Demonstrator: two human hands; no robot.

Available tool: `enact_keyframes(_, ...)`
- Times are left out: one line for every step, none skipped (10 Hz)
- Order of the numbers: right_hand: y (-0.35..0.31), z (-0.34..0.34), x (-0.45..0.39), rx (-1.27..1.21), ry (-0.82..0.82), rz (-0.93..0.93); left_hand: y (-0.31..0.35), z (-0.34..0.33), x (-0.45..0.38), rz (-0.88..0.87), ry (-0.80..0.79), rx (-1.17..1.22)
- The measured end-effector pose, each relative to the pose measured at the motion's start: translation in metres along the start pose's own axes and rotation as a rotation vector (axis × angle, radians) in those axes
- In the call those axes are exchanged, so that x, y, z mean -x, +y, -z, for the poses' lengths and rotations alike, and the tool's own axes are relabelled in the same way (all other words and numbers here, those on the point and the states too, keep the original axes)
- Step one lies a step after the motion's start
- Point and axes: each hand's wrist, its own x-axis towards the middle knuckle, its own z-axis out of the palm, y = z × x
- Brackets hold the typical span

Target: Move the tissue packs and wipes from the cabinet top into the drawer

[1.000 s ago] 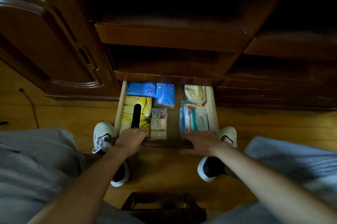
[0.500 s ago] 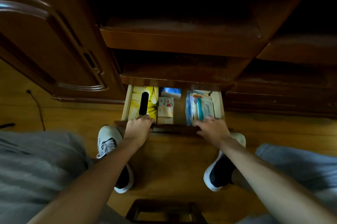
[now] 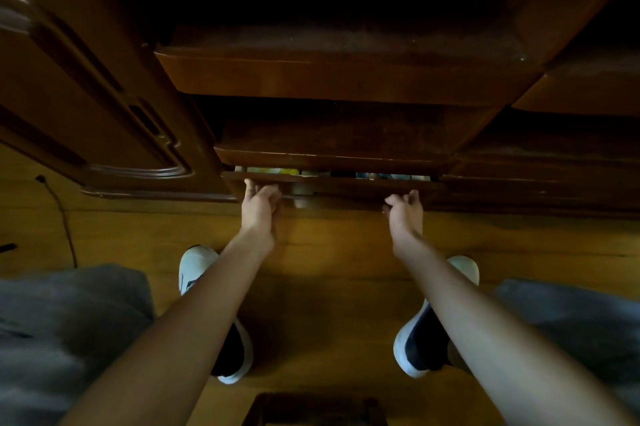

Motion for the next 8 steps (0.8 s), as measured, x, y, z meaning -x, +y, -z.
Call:
enact_keyframes(-0.016, -0.013, -0.003, 0.023, -0.049, -0.042, 0.013, -0.017, -0.008, 0.036, 0.007, 0.093)
enact_keyframes(-0.030, -0.021, -0.005, 0.038, -0.023, -0.063, 0.021, -0.024, -0.017, 0.037, 0.014, 0.178)
enact_keyframes(-0.027, -0.030, -0.006, 0.019, -0.039, -0.046, 0.021, -0.016, -0.030, 0.084, 0.018, 0.312)
enact_keyframes(-0.015, -0.035, -0.005, -0.004, -0.058, -0.039, 0.015, -0.004, -0.032, 0.104, -0.041, 0.344)
enact_keyframes(-0.019, -0.029, -0.004, -0.055, -0.053, -0.029, 0.021, 0.000, -0.030, 0.081, -0.100, 0.256)
enact_keyframes(-0.037, -0.013, 0.011, -0.073, -0.040, -0.042, 0.038, -0.001, -0.017, 0.052, -0.053, 0.059)
enact_keyframes(-0.084, -0.003, 0.039, -0.156, 0.216, 0.122, 0.066, 0.001, 0.006, -0.133, -0.002, -0.113)
enact_keyframes(-0.151, 0.010, 0.100, -0.388, 0.015, 0.413, 0.104, 0.018, 0.043, -0.410, -0.077, -0.357)
